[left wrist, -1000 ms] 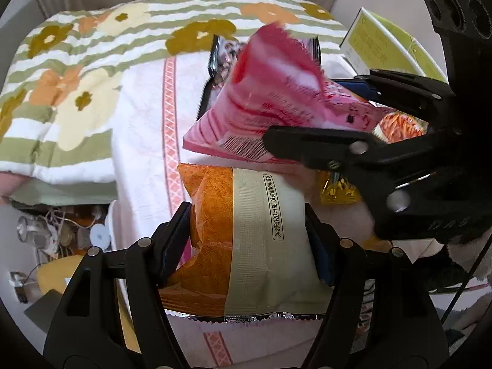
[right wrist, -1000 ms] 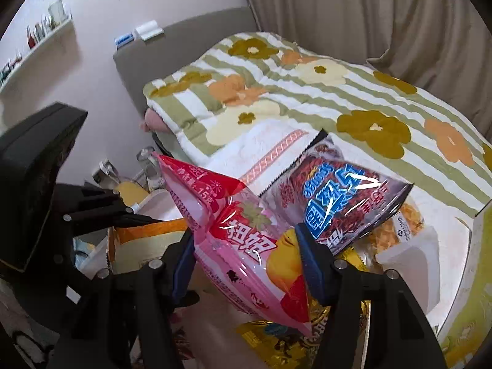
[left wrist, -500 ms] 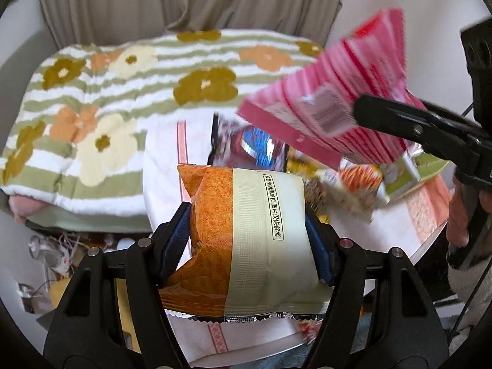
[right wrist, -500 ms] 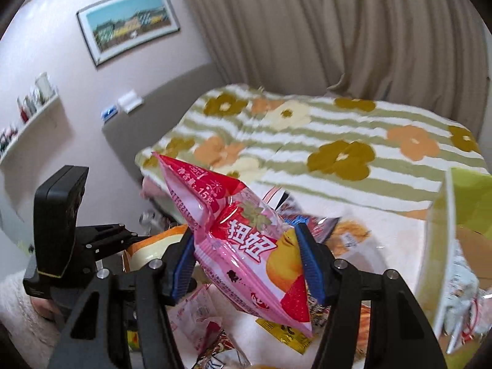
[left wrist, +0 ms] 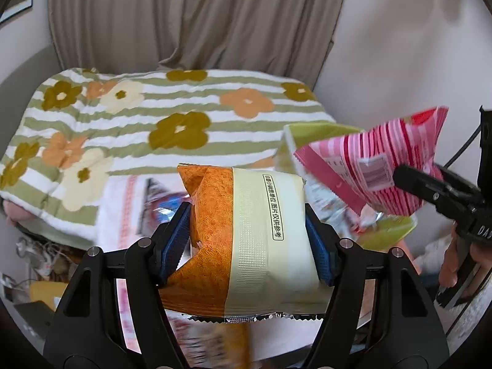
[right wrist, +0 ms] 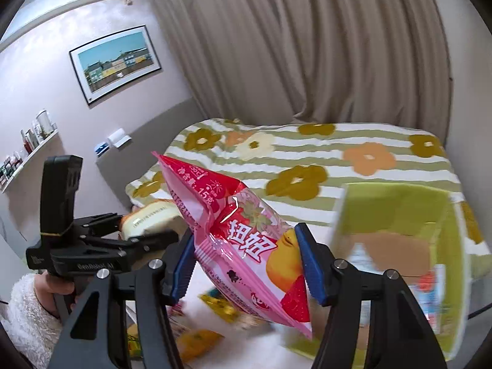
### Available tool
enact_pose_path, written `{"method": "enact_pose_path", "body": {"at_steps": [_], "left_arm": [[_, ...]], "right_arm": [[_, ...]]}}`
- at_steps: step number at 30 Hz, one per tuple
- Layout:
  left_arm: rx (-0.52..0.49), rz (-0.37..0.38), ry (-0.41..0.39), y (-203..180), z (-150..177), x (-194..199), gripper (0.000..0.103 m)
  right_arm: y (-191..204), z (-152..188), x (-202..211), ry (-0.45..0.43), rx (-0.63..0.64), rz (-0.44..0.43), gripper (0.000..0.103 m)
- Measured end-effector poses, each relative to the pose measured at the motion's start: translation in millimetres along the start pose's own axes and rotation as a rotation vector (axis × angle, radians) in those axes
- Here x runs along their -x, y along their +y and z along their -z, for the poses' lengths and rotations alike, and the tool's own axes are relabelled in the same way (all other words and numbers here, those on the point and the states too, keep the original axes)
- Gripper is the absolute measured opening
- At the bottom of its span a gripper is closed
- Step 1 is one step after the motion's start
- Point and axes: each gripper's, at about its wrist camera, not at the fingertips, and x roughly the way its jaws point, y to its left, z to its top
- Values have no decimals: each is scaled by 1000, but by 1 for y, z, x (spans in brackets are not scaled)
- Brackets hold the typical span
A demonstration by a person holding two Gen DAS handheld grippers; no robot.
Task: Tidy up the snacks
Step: 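Carry both bags over the box and open both grippers to drop them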
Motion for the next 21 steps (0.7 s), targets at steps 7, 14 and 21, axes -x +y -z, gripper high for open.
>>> {"method": "enact_pose_path", "body": {"at_steps": [7, 14, 21], "left_arm": [[-39, 40, -4, -81, -29, -34, 66], [-104, 89, 76, -138, -55, -104, 66], [-163, 101, 177, -164, -66, -179, 66]], "right_arm": [[-69, -2, 29, -10, -70, 66, 57], [-118, -6, 34, -22, -137, 154, 57], [-162, -7, 24, -10, -227, 205, 57]]}}
